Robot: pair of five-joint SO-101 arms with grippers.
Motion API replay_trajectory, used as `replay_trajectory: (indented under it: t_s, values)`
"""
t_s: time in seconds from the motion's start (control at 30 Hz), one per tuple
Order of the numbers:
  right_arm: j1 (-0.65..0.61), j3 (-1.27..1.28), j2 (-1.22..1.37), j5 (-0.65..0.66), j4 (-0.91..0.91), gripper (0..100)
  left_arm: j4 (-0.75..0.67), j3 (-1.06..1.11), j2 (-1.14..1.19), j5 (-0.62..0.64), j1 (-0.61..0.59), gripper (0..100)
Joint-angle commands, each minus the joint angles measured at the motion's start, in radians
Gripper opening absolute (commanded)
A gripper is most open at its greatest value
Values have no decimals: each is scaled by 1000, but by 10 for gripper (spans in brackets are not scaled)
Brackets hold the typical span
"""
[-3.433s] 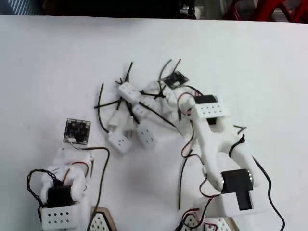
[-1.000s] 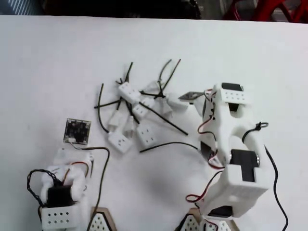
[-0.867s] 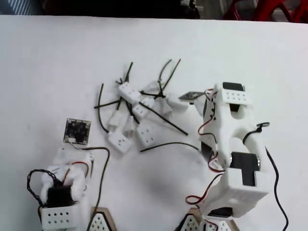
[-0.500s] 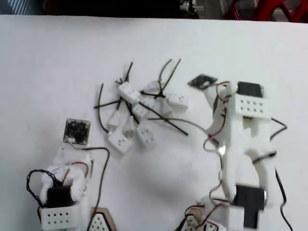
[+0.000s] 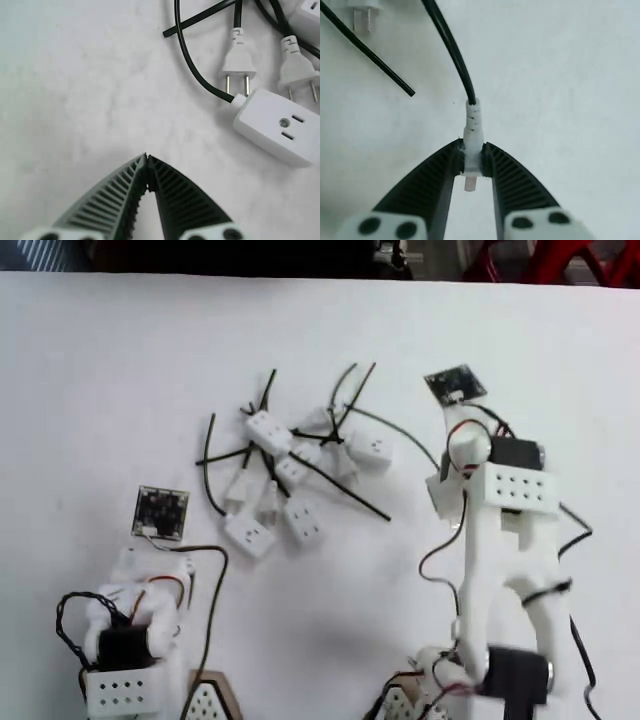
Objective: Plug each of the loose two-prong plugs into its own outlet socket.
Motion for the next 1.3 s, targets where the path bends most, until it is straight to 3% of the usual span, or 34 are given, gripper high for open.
replay_trajectory:
  t_s: [0.0, 0.23, 0.37, 0.73, 1.03, 1.27]
  values:
    - [4, -2, 108, -14, -47, 17, -15, -3, -4, -9, 2, 24]
    - [1, -104, 374, -14, -33, 23, -15, -3, -4, -9, 2, 24]
    - [1, -204, 467, -15, 62, 91, -15, -3, -4, -9, 2, 24]
    - [1, -270, 506, 37, 145, 17, -15, -3, -4, -9, 2, 24]
    - [-1, -284, 179, 38, 346, 17, -17, -3, -4, -9, 2, 24]
    - [-61, -282, -111, -149, 455, 17, -25, -97, -4, -3, 10, 24]
